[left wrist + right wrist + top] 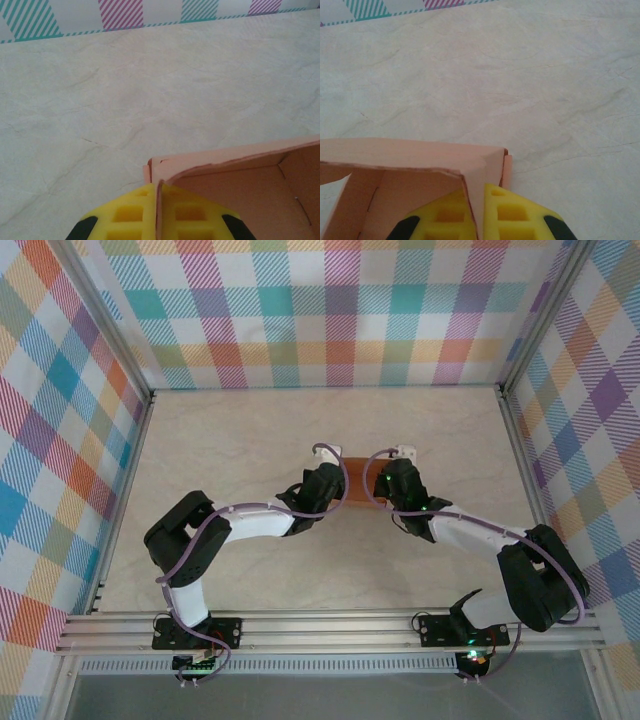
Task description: Fold the paper box
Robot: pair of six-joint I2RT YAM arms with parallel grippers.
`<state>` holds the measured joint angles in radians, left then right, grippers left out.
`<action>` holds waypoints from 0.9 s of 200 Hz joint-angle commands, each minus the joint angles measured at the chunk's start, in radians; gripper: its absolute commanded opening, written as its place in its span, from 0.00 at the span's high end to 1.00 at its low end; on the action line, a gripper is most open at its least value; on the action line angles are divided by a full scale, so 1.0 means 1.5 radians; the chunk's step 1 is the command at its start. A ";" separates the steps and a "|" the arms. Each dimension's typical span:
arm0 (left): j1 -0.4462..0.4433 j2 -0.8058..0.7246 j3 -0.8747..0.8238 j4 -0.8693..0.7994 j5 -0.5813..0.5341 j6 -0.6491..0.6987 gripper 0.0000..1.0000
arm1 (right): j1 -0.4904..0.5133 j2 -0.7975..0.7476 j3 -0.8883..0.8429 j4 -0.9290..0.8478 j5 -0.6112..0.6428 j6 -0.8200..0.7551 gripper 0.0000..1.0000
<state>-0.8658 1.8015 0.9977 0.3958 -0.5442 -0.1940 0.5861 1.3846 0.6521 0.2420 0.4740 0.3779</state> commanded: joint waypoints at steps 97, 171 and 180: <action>-0.080 0.034 -0.068 0.138 -0.077 0.028 1.00 | 0.010 -0.018 -0.138 0.165 -0.049 -0.022 0.99; -0.084 0.045 -0.063 0.122 -0.102 0.031 1.00 | 0.011 -0.090 -0.150 0.127 -0.065 -0.053 0.62; -0.084 0.047 -0.059 0.113 -0.102 0.030 1.00 | 0.010 -0.110 -0.153 0.112 -0.066 -0.062 0.55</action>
<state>-0.9749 1.8565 0.8997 0.5552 -0.6754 -0.1604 0.5945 1.2892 0.4397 0.4301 0.4000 0.3222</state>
